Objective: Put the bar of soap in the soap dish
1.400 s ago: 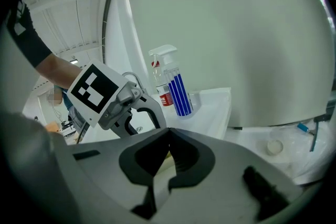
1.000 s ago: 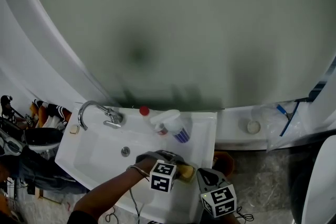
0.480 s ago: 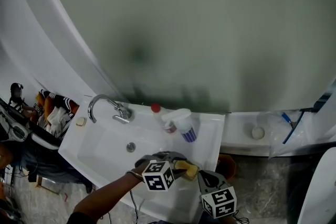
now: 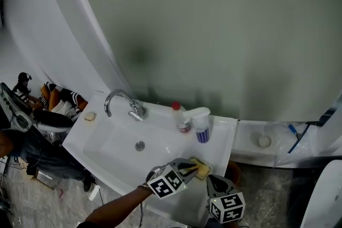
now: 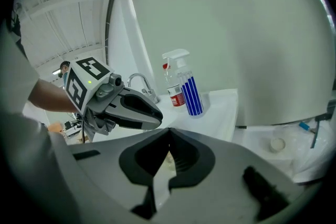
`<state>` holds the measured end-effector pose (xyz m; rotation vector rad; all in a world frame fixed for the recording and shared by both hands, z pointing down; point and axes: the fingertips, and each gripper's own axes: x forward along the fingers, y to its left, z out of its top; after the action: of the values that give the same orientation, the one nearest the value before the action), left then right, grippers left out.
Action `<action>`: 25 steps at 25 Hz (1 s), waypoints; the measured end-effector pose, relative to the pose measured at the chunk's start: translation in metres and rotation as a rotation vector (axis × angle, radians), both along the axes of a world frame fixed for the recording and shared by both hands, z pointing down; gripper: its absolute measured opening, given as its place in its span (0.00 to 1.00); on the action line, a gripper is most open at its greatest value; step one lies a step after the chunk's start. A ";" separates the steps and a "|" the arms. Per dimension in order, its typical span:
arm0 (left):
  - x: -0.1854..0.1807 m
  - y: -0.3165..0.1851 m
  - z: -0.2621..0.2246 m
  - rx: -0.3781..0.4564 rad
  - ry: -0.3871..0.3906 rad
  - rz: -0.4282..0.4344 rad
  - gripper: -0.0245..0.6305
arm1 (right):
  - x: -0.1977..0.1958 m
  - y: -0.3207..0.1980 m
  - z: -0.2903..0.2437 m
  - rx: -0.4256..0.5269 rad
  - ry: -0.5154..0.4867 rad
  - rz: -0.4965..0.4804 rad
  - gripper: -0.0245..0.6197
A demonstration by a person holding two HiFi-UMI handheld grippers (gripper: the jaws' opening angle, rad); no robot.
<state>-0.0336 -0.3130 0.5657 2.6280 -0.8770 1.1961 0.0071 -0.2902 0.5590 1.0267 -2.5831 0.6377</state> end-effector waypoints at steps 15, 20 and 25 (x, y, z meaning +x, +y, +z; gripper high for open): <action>-0.003 0.068 -0.050 0.034 0.352 -0.356 0.07 | -0.026 0.063 -0.030 0.060 0.056 -0.045 0.05; -0.014 0.101 -0.047 0.027 0.407 -0.445 0.06 | -0.034 0.092 -0.040 0.086 0.076 -0.058 0.05; -0.017 0.126 -0.047 0.028 0.456 -0.493 0.06 | -0.038 0.118 -0.045 0.100 0.082 -0.051 0.05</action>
<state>-0.0507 -0.1866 0.5192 2.3391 -1.3245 0.4457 -0.0307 -0.1725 0.5141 0.9924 -2.5821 0.4486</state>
